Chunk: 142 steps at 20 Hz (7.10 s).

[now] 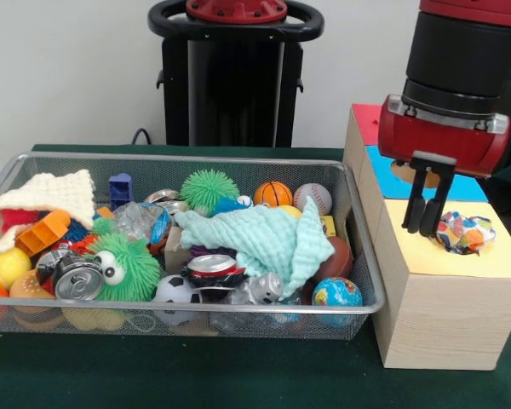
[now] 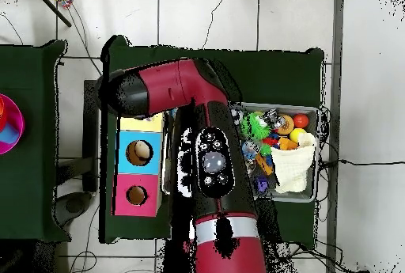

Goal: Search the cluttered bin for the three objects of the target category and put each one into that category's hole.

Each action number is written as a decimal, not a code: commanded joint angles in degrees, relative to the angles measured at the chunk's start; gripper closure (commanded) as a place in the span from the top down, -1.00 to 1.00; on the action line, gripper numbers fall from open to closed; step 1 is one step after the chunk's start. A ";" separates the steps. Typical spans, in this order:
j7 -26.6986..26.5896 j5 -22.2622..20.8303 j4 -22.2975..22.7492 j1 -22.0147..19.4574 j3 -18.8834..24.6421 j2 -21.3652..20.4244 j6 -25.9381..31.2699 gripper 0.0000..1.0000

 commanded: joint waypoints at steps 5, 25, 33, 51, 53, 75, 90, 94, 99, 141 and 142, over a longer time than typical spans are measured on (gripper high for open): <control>-6.55 1.56 -1.94 1.27 4.92 2.86 9.37 -1.00; -11.94 -0.90 -6.46 4.25 5.53 10.41 11.56 -1.00; -14.82 -1.54 -9.46 5.56 6.34 13.90 14.52 -1.00; -19.69 -1.69 -10.36 4.30 8.25 8.77 29.89 -1.00; -19.79 -1.86 -10.28 4.28 8.31 8.67 29.93 -1.00; -26.61 -8.79 -19.72 4.45 11.26 18.45 19.73 -1.00; -22.71 -4.80 -13.51 2.58 11.40 9.23 17.86 -1.00; -20.75 -6.58 -10.49 2.70 9.98 6.40 12.05 -1.00; -18.36 -7.26 -9.36 2.75 8.99 3.80 10.48 -1.00; -18.66 -11.62 -3.82 4.78 5.11 5.57 10.94 -1.00; -18.70 -11.39 -2.92 4.52 5.19 5.32 10.87 -1.00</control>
